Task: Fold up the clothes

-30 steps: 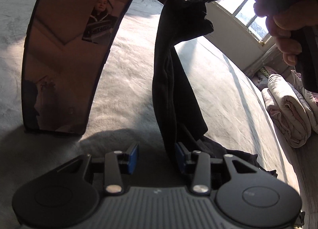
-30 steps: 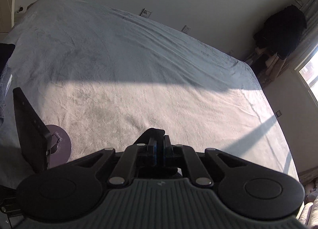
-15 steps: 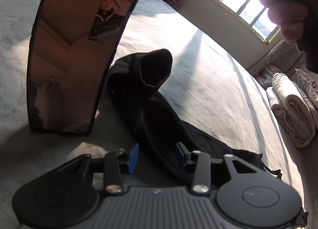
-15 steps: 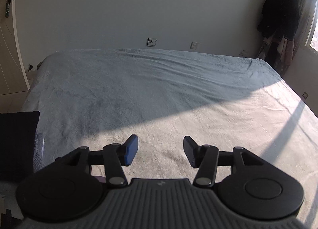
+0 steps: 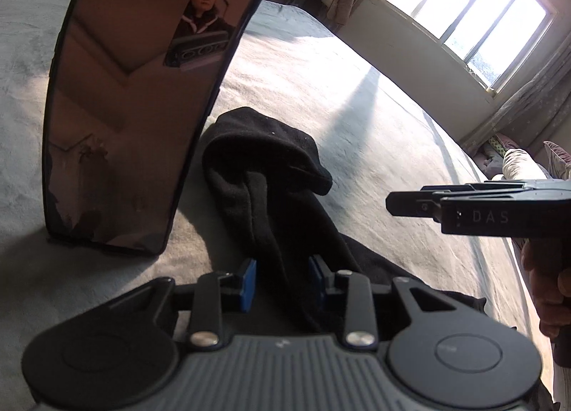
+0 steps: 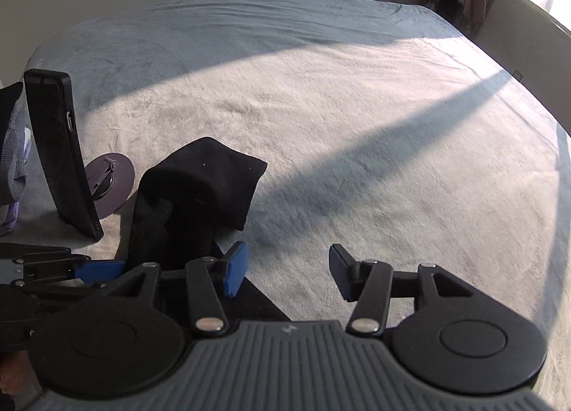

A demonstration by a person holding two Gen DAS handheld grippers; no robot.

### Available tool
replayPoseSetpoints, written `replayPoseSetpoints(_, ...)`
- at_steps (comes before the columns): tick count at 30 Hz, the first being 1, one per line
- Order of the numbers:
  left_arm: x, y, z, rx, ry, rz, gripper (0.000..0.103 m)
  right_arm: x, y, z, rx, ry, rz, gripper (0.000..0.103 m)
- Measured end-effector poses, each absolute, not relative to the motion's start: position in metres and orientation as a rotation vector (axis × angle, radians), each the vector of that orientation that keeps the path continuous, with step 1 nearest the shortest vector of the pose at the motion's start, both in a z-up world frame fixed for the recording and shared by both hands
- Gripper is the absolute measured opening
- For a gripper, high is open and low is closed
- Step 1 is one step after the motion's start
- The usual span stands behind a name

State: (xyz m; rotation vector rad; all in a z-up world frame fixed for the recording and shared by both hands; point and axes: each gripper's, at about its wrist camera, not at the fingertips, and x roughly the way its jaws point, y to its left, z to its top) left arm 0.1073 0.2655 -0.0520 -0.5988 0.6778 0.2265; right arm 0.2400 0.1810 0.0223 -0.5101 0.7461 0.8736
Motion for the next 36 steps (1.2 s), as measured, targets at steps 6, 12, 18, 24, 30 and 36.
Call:
replayPoseSetpoints(6, 0.1, 0.254, -0.04, -0.474, 0.65, 0.327, 0.003, 0.239, 0.151, -0.02, -0.496, 0.839, 0.866, 0.034)
replayPoseSetpoints(12, 0.093, 0.254, -0.036, -0.384, 0.699, 0.367, 0.003, 0.232, 0.142, -0.032, -0.513, 0.749, 0.786, 0.002)
replayPoseSetpoints(18, 0.095, 0.264, -0.039, -0.438, 0.704, 0.341, 0.017, 0.237, 0.137, -0.033, -0.443, 0.748, 0.729, 0.006)
replayPoseSetpoints(24, 0.095, 0.274, -0.045, -0.565, 0.628, 0.314, 0.038, 0.238, 0.081, 0.003, -0.252, 0.714, 0.656, 0.041)
replayPoseSetpoints(30, 0.091, 0.275, -0.042, -0.631, 0.536, 0.335, 0.006, 0.219, 0.011, 0.017, -0.073, 0.782, 0.573, 0.041)
replayPoseSetpoints(36, 0.074, 0.255, -0.016, -0.561, 0.384, 0.327, 0.006, 0.199, -0.029, -0.001, 0.034, 0.849, 0.518, 0.039)
